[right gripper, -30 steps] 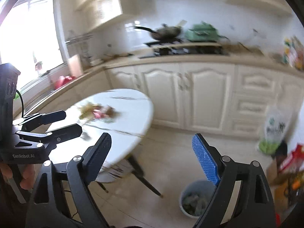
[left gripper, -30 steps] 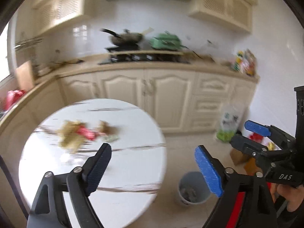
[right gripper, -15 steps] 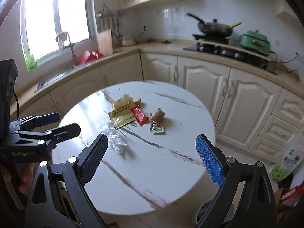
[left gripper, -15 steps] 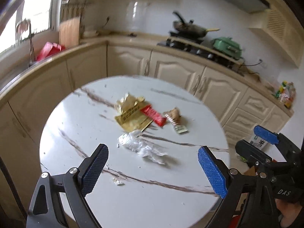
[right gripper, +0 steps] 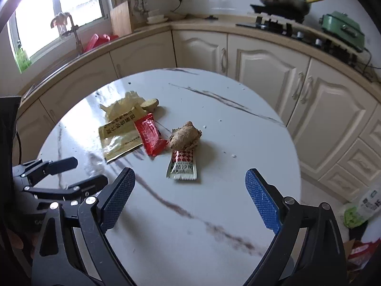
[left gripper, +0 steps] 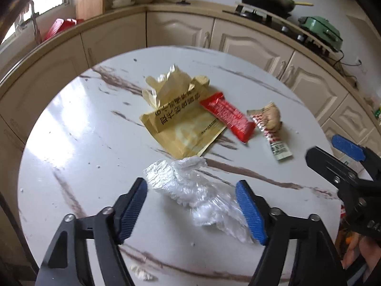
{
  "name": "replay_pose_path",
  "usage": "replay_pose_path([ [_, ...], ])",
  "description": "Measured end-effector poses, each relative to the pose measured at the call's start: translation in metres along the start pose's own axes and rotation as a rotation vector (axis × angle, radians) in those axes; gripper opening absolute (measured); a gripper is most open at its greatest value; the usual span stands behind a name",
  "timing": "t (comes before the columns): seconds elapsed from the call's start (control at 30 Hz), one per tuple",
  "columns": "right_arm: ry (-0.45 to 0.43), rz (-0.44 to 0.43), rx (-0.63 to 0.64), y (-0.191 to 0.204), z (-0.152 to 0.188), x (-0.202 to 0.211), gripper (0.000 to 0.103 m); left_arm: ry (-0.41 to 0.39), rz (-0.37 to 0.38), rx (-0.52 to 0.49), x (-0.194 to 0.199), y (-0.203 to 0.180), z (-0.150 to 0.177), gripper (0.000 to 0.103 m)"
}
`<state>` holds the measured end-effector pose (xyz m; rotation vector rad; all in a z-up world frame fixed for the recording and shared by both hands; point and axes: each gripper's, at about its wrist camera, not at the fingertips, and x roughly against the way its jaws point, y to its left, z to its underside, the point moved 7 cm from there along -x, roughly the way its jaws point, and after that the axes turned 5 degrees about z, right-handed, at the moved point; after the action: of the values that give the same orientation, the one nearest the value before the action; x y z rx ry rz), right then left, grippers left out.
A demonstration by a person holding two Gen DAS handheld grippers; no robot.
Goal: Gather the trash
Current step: 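Grasp the clear plastic wrap with the left tool while the right tool grasps the ginger root, then carry plastic wrap and ginger over the blue bucket and open both tools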
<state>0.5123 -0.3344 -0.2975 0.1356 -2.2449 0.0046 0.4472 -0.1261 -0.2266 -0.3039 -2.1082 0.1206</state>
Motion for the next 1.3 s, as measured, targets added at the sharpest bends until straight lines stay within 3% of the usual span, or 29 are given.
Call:
replay_pose_path([
  [0.07,0.008,-0.004,0.021,0.003,-0.002,-0.013,0.093,0.014,0.015,0.001,-0.011,0.000,-0.004,0.050],
  [0.13,0.019,0.000,0.049,0.007,-0.004,-0.024,0.093,0.008,0.027,-0.011,-0.017,0.001,-0.006,0.044],
  [0.27,0.023,-0.008,0.085,0.016,-0.008,-0.042,0.093,0.000,0.031,-0.084,-0.036,-0.001,-0.010,0.021],
  [0.37,0.022,-0.001,0.095,0.020,-0.010,-0.052,0.093,-0.016,0.029,-0.103,-0.036,0.007,-0.011,0.020],
  [0.47,0.023,0.003,0.109,0.023,-0.012,-0.060,0.093,-0.062,-0.022,-0.143,-0.024,0.017,-0.012,0.020],
  [0.6,0.010,-0.016,0.108,0.025,-0.019,-0.063,0.090,-0.071,-0.019,-0.146,-0.012,0.026,-0.013,0.020],
  [0.63,0.015,-0.018,0.104,0.025,-0.020,-0.064,0.085,-0.077,-0.028,-0.149,-0.010,0.026,-0.013,0.020],
  [0.7,0.037,-0.020,0.090,0.023,-0.019,-0.068,0.058,-0.075,-0.025,-0.147,-0.005,0.026,-0.011,0.020],
  [0.83,0.062,-0.017,0.086,0.018,-0.016,-0.070,0.037,-0.072,-0.014,-0.134,-0.001,0.026,-0.008,0.020],
  [1.07,0.016,-0.081,0.059,0.017,-0.010,-0.048,0.037,-0.079,-0.004,-0.139,0.011,0.017,-0.006,0.020],
  [1.3,-0.053,-0.110,0.020,0.007,0.002,0.013,0.037,-0.106,0.013,-0.160,0.035,-0.010,0.000,0.020],
])
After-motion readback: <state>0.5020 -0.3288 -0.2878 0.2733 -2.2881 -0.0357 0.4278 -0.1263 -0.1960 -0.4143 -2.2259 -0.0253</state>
